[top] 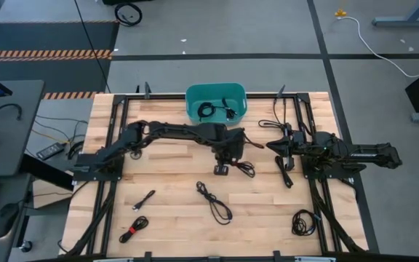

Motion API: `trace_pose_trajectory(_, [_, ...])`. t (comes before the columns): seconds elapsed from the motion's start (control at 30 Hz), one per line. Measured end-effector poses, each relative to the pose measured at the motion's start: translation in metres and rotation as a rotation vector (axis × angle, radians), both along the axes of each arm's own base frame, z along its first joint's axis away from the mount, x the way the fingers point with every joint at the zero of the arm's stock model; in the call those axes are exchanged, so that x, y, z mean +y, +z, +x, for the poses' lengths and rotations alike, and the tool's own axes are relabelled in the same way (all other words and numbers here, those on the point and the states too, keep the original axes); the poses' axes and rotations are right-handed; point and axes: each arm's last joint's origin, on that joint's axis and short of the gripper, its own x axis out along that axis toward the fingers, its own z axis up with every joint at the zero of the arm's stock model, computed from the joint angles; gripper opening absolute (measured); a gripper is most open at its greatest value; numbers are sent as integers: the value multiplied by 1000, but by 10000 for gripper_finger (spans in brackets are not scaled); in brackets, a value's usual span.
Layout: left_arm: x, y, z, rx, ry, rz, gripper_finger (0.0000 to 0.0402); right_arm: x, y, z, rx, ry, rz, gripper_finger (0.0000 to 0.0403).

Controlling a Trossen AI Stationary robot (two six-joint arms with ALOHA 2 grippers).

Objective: Pick and place USB-C Cables
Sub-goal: Put the black charger cable into the blue bin

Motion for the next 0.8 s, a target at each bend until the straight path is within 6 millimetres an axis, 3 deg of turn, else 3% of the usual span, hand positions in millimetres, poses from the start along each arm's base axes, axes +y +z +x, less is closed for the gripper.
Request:
trace_pose_trajectory(0.2, [8, 52, -16, -96, 110, 34, 26, 0, 0, 0, 0, 0, 0, 30])
trace_pose_trajectory(0.43, [47, 94, -32, -218, 408, 140, 26, 0, 0, 0, 0, -2, 0, 30])
trace_pose_trajectory(0.63, [94, 97, -46, -222, 767, 222, 27, 0, 0, 0, -3, -2, 0, 30])
trace_pose_trajectory(0.8, [131, 96, -57, -246, 1021, 128, 38, 0, 1, 0, -5, -2, 0, 30])
